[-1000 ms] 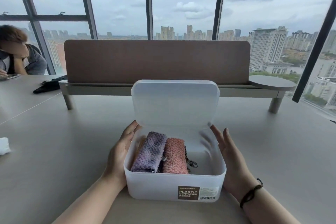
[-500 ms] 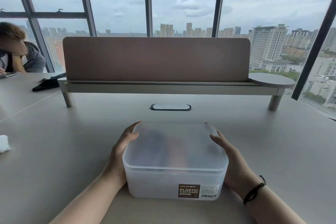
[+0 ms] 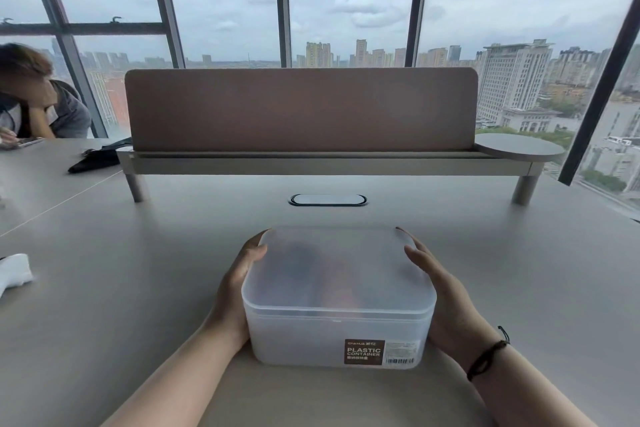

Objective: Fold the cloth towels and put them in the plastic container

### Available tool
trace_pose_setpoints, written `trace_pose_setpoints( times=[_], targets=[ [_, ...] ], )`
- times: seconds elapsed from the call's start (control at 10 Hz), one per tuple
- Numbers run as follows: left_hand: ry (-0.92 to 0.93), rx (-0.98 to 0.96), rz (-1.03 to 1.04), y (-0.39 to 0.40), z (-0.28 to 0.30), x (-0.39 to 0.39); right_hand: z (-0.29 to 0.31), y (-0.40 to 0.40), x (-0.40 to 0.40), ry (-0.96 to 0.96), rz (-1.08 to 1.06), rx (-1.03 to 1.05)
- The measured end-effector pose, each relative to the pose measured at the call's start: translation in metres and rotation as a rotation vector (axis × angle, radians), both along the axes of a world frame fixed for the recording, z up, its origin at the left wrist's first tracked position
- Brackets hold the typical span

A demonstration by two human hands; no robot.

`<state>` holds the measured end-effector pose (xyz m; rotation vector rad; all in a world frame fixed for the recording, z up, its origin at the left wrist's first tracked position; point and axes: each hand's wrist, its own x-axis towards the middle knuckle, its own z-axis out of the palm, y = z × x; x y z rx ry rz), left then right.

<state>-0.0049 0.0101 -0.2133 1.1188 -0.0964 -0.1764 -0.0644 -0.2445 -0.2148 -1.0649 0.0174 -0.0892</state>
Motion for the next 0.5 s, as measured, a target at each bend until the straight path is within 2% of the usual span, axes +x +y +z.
trace_pose_setpoints(
  times=[0.2,0.3,0.4,0.5],
  targets=[
    [0.014,-0.013,0.023,0.000,0.003,0.002,-0.005,0.003,-0.004,0.025,-0.057,-0.035],
    [0.005,-0.004,0.062,0.000,0.006,0.000,0.016,0.011,-0.016,-0.040,-0.326,-0.183],
    [-0.007,-0.007,0.032,-0.001,0.012,-0.006,0.065,0.020,-0.048,-0.215,-0.522,-0.264],
    [0.026,0.021,0.024,0.001,0.017,-0.010,0.121,0.042,-0.103,-0.427,-0.417,-0.151]
  ],
)
